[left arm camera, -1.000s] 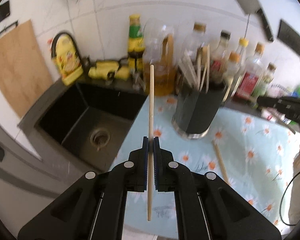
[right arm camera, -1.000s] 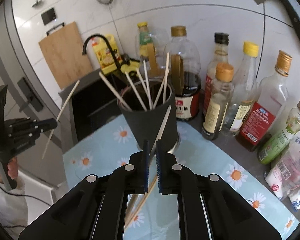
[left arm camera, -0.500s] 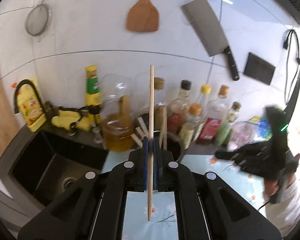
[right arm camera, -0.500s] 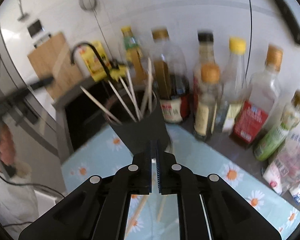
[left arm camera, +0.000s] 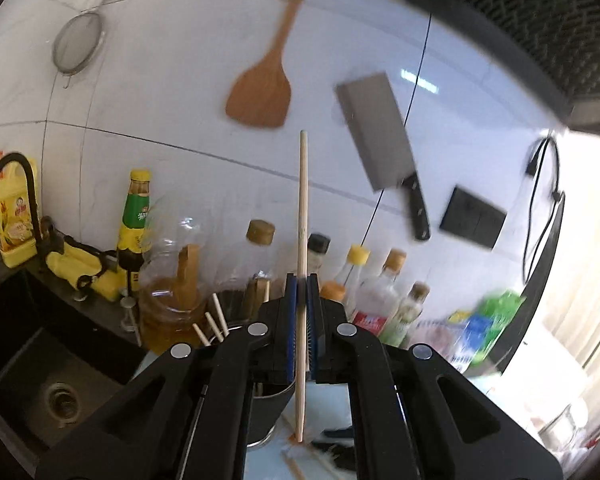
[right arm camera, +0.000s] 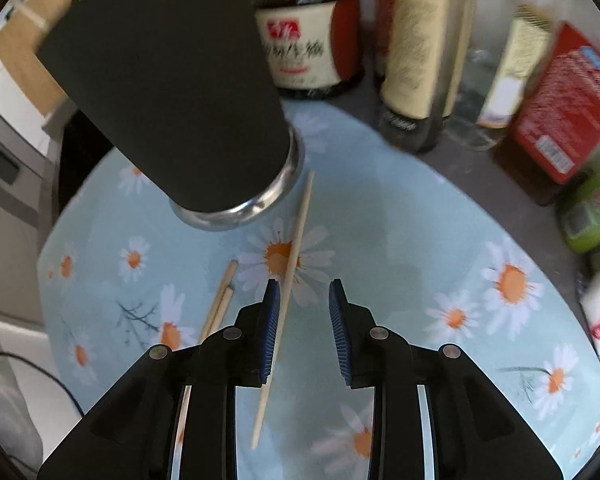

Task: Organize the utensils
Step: 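Lift both held chopsticks up over the black utensil holder, then open both tools to drop the chopsticks into the holder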

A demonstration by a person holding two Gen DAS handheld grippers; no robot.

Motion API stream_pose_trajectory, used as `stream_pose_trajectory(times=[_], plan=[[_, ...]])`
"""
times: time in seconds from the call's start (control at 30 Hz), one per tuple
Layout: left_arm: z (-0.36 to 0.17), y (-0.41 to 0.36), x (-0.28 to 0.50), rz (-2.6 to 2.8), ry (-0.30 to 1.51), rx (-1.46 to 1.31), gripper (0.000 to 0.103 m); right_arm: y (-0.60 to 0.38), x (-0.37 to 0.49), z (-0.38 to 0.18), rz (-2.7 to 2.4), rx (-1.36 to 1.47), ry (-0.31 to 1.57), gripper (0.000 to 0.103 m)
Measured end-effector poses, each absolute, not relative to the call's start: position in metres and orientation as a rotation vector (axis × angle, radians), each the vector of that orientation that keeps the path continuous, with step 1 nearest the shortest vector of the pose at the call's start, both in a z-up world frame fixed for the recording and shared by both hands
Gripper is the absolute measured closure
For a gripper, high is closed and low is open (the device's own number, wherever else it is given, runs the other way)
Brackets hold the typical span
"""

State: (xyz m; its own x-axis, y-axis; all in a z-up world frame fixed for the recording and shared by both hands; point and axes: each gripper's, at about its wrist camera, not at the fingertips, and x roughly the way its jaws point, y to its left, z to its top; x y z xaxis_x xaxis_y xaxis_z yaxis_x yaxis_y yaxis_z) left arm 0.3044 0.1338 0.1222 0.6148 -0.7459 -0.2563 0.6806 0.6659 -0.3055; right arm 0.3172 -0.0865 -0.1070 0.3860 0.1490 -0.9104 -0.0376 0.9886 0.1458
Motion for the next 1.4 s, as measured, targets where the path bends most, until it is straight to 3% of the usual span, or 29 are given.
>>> stream_pose_trajectory(times=[0.17,0.3,0.5,0.8,1.0,1.17,1.4], plan=[[0.107,0.146,0.302,-0.837,0.329,-0.275,0.098,-0.075,0.323,-0.112,0.106,0.075,1.162,0.077],[0.097,0.145,0.311,-0.835,0.329,-0.279,0.098,-0.057,0.32,-0.113,0.047,-0.019,1.149,0.097],[0.092,0.139,0.322,-0.864,0.289,-0.273,0.098,-0.061,0.303,-0.11,0.039,0.054,1.115,0.099],[0.092,0.117,0.342,-0.896,0.225,-0.214,0.098,-0.094,0.267,-0.017,0.113,0.192,0.787,0.098],[0.078,0.107,0.36,-0.912,0.229,-0.219,0.098,-0.097,0.279,0.047,0.233,0.193,0.418,0.098],[0.07,0.106,0.366,-0.919,0.224,-0.226,0.098,-0.103,0.313,0.067,0.315,0.249,0.236,0.098],[0.06,0.106,0.373,-0.881,0.23,-0.203,0.098,-0.089,0.35,0.07,0.397,0.316,0.122,0.098]])
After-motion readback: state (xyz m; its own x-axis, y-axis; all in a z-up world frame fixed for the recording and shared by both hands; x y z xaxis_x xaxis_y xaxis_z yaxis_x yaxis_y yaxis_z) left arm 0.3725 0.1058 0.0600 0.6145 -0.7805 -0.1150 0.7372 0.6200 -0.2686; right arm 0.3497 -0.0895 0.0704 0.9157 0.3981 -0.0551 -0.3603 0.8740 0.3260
